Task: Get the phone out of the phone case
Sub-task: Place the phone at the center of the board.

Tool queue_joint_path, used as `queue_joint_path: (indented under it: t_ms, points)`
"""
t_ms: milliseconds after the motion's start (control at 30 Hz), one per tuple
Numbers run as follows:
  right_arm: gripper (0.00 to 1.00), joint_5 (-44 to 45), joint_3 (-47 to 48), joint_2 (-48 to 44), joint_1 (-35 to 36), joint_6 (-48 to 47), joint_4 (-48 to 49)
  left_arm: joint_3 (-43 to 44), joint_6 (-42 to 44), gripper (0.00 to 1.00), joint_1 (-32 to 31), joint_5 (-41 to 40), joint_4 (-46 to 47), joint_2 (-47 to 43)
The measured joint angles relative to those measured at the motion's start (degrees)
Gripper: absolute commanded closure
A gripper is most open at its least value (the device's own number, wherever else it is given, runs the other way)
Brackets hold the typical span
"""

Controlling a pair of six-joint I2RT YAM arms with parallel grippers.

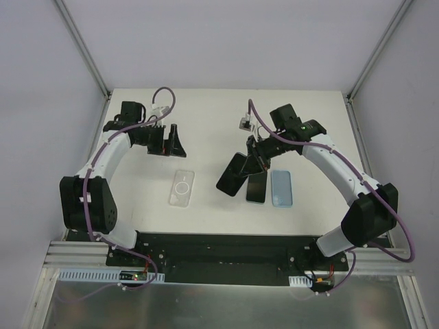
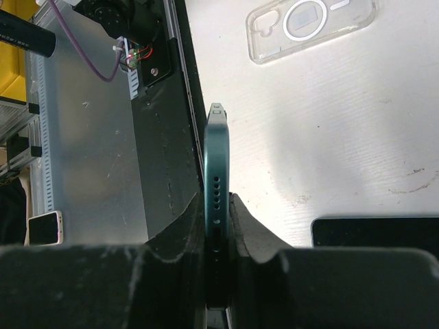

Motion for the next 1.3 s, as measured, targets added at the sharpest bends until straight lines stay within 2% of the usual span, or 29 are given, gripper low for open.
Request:
queue_joint_path:
  t_ms: [200, 467, 700, 1067, 1300]
  points:
    - [1.0, -0.07, 0.0, 0.0, -0.04, 0.94, 1.2, 2.93, 0.28, 0.01, -0.87, 8.94, -0.02, -4.57]
    - [1.0, -0.59, 0.0, 0.02, -0.07, 2.51, 2.16, 3.21, 1.14, 0.01, -9.75, 14.19, 0.09, -5.44]
    - [1.0, -2.49, 0.0, 0.7, -0.09, 3.17, 2.36, 5.51, 2.32, 0.01, -14.05, 20.33, 0.94, -5.09]
    - [1.0, -5.29, 0.2, 4.98, -0.09, 2.93, 1.73, 5.81, 7.63, 0.03, -18.71, 23.23, 1.44, -3.06]
    - [1.0, -6.58, 1.42, 5.07, -0.09, 2.93, 1.55, 6.32, 8.98, 0.09, -21.18, 23.45, 2.78, -0.42]
